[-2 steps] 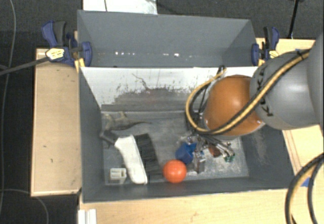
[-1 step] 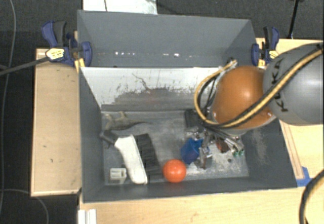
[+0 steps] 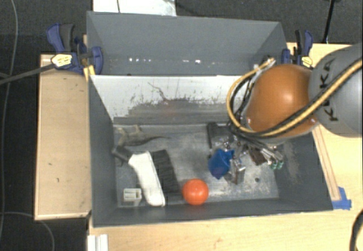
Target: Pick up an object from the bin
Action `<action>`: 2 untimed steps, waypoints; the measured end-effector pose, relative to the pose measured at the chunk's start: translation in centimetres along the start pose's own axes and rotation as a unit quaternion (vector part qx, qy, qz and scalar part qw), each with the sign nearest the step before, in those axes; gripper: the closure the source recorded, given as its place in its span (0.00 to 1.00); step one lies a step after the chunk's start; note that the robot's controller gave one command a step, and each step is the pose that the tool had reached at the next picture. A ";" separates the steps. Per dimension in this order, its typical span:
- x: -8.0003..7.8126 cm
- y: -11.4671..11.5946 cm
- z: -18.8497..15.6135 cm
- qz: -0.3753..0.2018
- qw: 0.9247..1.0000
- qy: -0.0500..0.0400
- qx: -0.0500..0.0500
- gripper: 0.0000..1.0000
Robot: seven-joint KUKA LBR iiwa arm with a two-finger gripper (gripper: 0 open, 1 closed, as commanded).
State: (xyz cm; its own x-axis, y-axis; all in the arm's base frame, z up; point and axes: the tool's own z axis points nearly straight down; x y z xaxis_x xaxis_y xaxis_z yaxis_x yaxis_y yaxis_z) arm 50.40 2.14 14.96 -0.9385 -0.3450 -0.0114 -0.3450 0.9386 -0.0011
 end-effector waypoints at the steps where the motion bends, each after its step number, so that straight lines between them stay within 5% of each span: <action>1: -0.2 0.4 -4.9 0.013 1.000 0.005 -0.002 1.00; 2: -0.9 0.4 -11.1 0.006 1.000 0.002 -0.001 1.00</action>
Offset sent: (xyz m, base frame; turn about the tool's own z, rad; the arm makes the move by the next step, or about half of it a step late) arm 0.0088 0.0071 0.1351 -0.0038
